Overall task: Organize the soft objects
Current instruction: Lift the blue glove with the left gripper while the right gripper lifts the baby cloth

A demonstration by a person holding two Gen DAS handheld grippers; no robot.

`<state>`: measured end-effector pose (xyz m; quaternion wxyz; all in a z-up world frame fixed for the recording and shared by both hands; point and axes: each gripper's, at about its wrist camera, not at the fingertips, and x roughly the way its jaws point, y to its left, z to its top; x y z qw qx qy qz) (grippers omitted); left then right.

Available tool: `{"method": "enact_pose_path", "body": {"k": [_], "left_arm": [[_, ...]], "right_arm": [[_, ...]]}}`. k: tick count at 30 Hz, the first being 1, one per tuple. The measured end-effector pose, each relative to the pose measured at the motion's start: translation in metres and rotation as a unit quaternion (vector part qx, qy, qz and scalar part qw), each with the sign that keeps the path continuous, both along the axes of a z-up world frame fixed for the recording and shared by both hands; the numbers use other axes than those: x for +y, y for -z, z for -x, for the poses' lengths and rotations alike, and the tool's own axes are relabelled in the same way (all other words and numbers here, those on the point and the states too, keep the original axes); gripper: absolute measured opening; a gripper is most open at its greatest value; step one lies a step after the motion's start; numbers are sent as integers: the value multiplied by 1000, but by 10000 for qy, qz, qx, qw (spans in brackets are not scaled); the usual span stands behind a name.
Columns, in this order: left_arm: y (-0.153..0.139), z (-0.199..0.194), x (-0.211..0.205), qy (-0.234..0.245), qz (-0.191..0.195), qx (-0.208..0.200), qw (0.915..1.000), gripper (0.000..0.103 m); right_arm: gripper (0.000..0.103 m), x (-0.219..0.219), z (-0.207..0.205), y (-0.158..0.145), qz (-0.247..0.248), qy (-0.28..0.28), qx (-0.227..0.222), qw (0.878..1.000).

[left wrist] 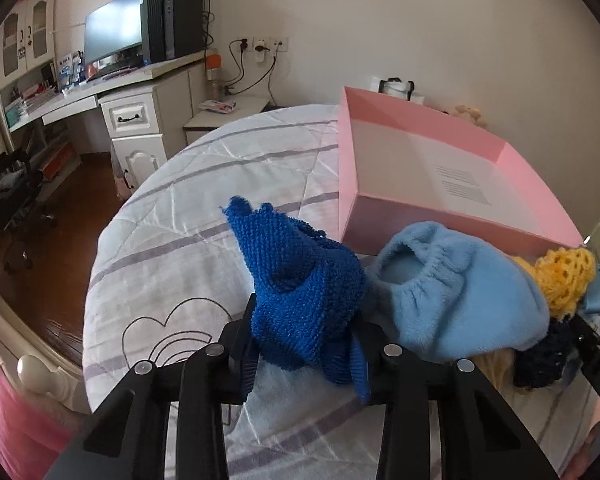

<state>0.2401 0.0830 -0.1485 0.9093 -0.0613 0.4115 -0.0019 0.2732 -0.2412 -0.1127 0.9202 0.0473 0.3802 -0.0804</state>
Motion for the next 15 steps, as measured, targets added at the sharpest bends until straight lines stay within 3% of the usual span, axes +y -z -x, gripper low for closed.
{"method": "enact_pose_path", "body": {"k": [15], "left_arm": [[-24,37,5,-118,-49,-212,9997,32]], "right_arm": [[55,0,26,-29,-54,14,-365,9993]]}}
